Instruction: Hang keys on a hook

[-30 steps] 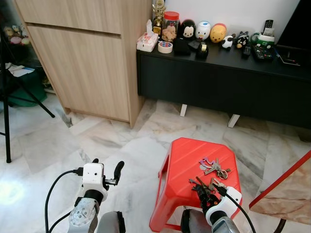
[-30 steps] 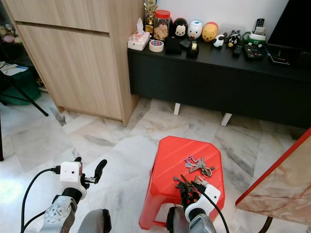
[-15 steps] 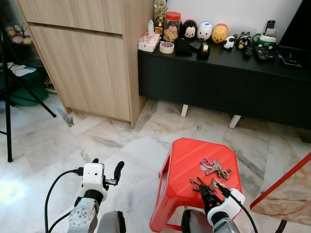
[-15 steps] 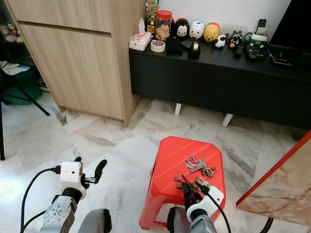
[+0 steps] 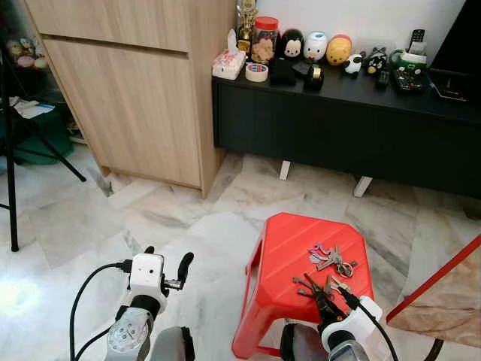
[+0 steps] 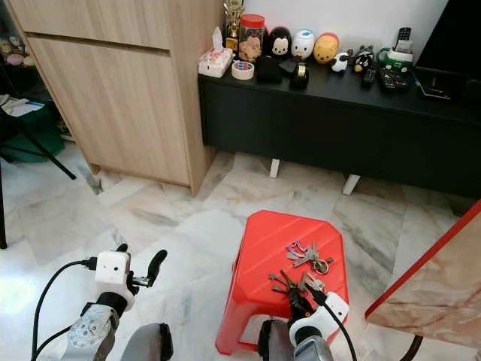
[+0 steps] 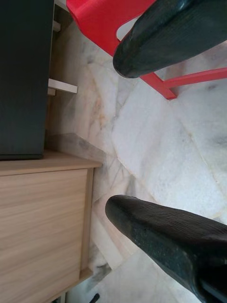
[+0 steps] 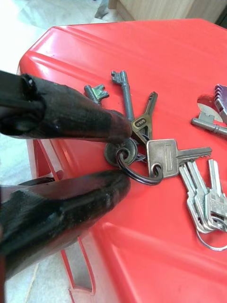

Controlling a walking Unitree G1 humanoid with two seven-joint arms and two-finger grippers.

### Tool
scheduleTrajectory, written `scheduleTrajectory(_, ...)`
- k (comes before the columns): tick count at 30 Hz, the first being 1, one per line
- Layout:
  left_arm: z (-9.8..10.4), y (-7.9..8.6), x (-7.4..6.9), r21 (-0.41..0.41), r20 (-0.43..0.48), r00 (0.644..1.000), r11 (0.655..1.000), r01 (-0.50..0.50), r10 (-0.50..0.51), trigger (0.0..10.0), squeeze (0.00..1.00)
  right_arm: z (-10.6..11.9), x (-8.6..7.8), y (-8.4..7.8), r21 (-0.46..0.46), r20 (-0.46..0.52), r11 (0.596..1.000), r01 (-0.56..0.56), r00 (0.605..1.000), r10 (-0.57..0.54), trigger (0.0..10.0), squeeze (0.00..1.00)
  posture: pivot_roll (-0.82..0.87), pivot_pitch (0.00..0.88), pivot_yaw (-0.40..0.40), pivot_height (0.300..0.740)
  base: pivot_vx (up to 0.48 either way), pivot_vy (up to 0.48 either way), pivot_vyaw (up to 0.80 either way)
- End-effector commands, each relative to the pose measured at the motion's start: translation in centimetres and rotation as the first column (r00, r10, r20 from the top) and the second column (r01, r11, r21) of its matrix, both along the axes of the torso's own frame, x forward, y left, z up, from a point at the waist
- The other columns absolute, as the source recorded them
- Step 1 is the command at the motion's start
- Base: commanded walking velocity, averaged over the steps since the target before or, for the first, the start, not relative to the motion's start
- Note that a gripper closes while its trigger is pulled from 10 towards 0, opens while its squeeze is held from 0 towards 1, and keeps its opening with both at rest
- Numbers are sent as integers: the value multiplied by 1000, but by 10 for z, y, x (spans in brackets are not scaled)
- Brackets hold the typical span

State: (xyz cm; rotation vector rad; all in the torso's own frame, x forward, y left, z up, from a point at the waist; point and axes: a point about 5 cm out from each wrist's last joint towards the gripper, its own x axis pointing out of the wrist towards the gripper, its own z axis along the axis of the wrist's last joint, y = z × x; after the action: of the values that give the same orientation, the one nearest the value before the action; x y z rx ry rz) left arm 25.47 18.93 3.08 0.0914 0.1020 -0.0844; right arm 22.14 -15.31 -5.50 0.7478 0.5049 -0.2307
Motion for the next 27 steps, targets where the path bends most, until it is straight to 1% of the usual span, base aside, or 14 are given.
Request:
scheduleTrajectory(1,-2,-1,-3,11,-2,1000,1000,4,-4,10000,0,0,-1,-1,-6,2,1000,17,1000,-17,353,0,90,62,-74,597,0,0,0)
scheduleTrajectory(7,-4,1,-5,16,-7,1000,1000,5,-5,10000,0,2,1,0,-10,11,1000,13,1000,-13,392,0,88,64,-74,597,0,0,0)
scheduleTrajectory(11,-4,4,-7,22,-11,1000,1000,-4,4,10000,0,3,2,0,-15,14,1000,18,1000,-18,0,0,90,64,-74,597,0,0,0)
scheduleTrajectory(23,-5,0,-7,17,-13,1000,1000,0,0,10000,0,6,4,-1,-23,31,1000,21,999,-20,0,0,88,63,-75,597,0,0,0)
scheduleTrajectory(24,-5,0,-7,17,-13,1000,1000,1,0,10000,0,6,4,-1,-26,30,999,20,999,-20,1137,0,88,63,-75,597,0,0,0)
scheduleTrajectory(25,-5,0,-7,17,-14,1000,1000,1,0,10000,0,6,4,-1,-27,30,999,20,999,-19,1137,0,88,63,-75,597,0,0,0)
scheduleTrajectory(26,-6,1,-7,18,-15,1000,1000,0,1,10000,0,6,4,-2,-47,22,999,5,1000,-3,10000,0,89,65,-77,597,0,0,0)
scheduleTrajectory(27,-6,1,-7,18,-15,1000,1000,0,1,10000,0,6,4,-2,-47,22,999,5,1000,-3,10000,0,89,65,-77,597,0,0,0)
